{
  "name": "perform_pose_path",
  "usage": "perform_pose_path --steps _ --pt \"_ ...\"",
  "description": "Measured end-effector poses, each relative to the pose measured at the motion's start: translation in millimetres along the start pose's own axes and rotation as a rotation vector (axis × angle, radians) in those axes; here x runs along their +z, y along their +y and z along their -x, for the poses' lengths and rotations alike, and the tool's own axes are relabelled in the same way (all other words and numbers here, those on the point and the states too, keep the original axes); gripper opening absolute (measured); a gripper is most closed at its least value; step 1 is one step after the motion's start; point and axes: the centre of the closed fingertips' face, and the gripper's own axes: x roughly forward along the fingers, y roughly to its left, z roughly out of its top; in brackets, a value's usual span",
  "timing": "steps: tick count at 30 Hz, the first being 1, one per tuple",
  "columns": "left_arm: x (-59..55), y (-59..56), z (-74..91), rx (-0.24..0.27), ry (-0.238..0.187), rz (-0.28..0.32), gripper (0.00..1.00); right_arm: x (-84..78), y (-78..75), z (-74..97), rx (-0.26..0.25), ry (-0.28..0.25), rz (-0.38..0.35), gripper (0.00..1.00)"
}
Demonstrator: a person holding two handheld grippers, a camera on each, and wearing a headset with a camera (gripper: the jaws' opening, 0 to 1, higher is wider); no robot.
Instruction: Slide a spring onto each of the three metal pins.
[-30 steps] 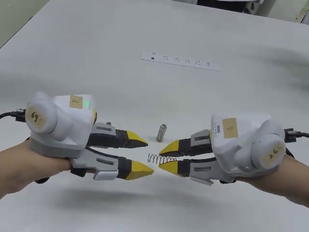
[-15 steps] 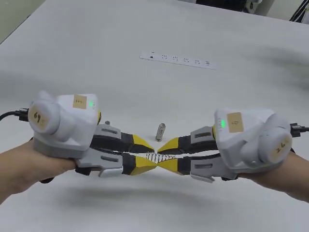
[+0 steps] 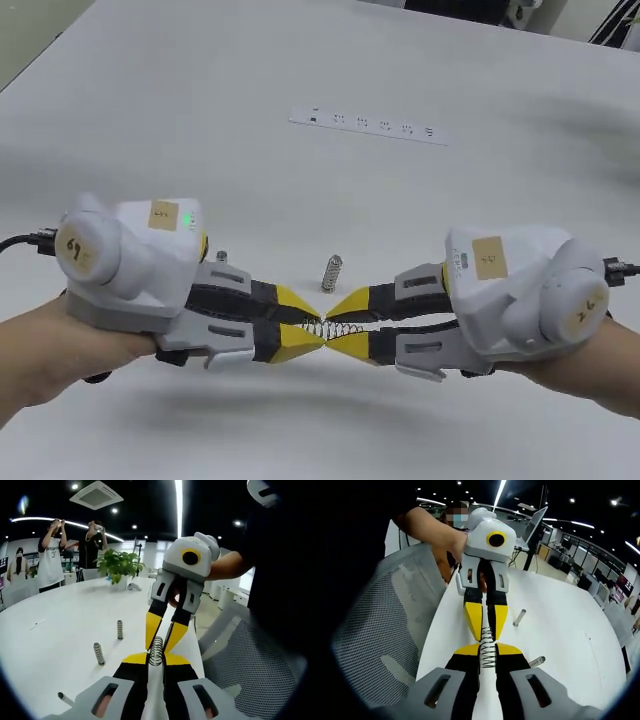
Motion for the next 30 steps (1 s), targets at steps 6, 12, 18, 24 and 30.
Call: perform_pose_path --steps 6,12,18,24,30 --pt "1.0 -0.1 1.4 -0.004 -0.002 -0.005 0.02 2.5 0.0 0.2 -0.001 -0.004 0.005 0.08" --pt "2.7 0.1 2.9 0.0 -0.008 0.008 0.02 1.5 -2.1 2.1 -0.014 0.01 -0.026 0.1" --pt "-2.1 -3.6 6.1 -0.015 0.008 0.01 0.02 -14.5 -0.8 6.0 -0.027 0.029 -0.039 0.16" --pt "-1.0 -5.3 6.0 -0.025 0.003 0.008 0.02 -11.6 -2.3 8.5 -0.035 -0.009 -0.101 0.15" --pt "1.4 -7.7 5.2 -0.046 -0.001 0.003 0.02 -16.1 1.3 8.5 -0.033 -0.006 -0.112 0.11"
